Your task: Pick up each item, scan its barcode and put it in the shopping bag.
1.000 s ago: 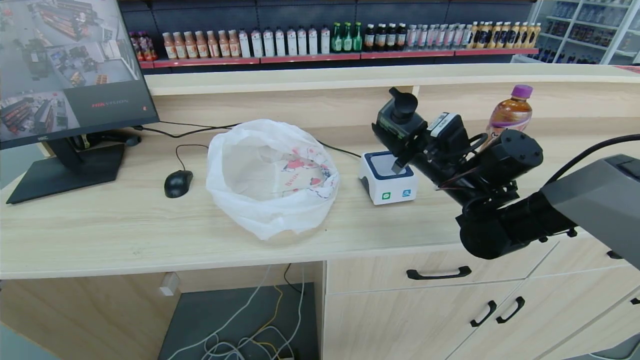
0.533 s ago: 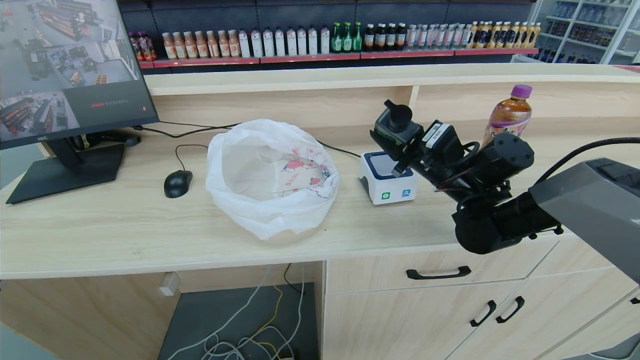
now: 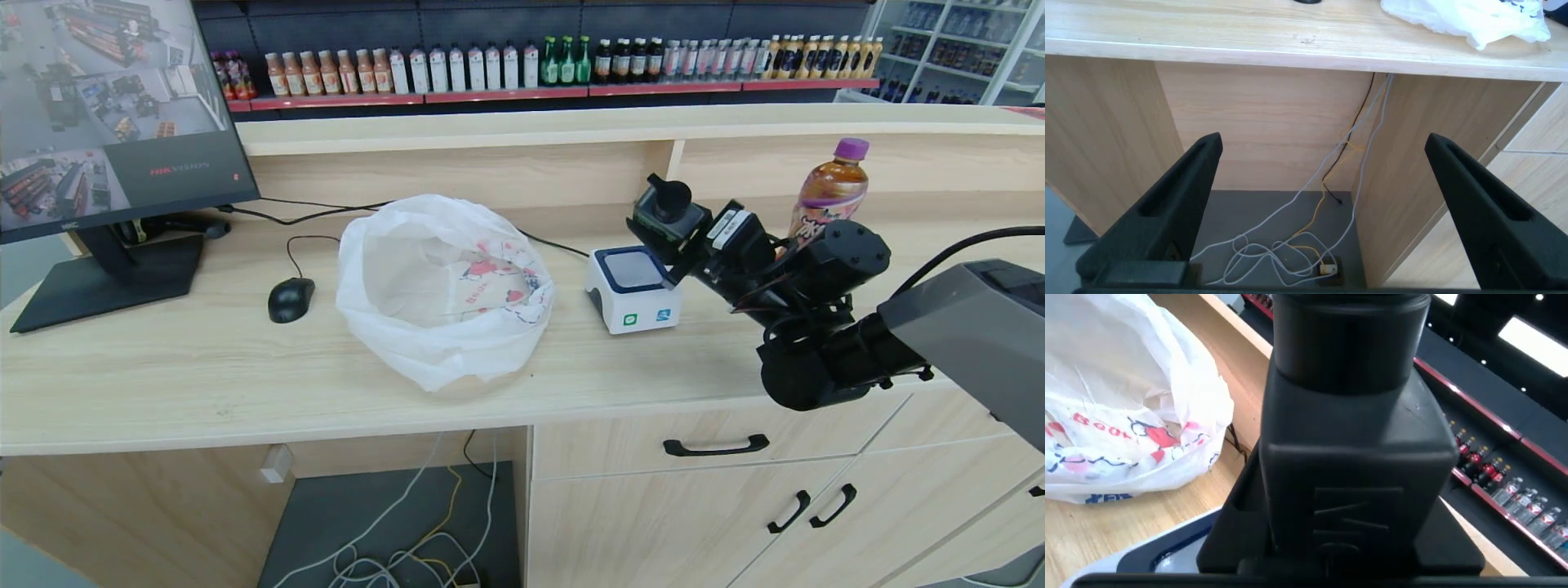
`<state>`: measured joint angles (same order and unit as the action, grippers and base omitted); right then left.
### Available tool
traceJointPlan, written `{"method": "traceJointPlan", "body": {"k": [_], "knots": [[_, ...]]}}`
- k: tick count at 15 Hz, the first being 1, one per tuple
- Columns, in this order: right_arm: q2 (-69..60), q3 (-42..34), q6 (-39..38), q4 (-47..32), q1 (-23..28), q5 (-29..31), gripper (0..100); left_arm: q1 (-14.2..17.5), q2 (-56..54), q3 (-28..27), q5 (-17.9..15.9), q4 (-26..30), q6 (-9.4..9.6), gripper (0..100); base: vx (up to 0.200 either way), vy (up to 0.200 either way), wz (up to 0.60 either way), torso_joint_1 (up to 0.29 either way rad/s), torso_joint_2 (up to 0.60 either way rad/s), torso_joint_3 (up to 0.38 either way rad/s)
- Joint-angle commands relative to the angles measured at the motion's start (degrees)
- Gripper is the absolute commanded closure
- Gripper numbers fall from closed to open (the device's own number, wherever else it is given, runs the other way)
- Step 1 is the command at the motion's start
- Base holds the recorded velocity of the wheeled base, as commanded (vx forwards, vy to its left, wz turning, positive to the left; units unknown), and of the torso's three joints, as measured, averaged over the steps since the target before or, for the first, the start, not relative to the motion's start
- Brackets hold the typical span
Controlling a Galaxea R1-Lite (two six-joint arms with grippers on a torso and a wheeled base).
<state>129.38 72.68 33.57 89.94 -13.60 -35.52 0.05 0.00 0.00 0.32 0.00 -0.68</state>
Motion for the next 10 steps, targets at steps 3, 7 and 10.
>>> {"method": "traceJointPlan", "body": {"k": [3,7,10], "knots": [[1.23,0.01,1.5,0.06,-0.19,-2.18,100,0.04,0.0,0.0,0.03,0.0,-0.02,0,0.0,0.0,0.0,0.0,0.0,0.0],[3.42,1.41,2.11,0.06,-0.19,-2.27,100,0.04,0.0,0.0,0.03,0.0,-0.02,0,0.0,0.0,0.0,0.0,0.0,0.0],[3.34,1.41,2.11,0.06,-0.02,-2.62,100,0.04,0.0,0.0,0.03,0.0,-0.02,0,0.0,0.0,0.0,0.0,0.0,0.0]]}}
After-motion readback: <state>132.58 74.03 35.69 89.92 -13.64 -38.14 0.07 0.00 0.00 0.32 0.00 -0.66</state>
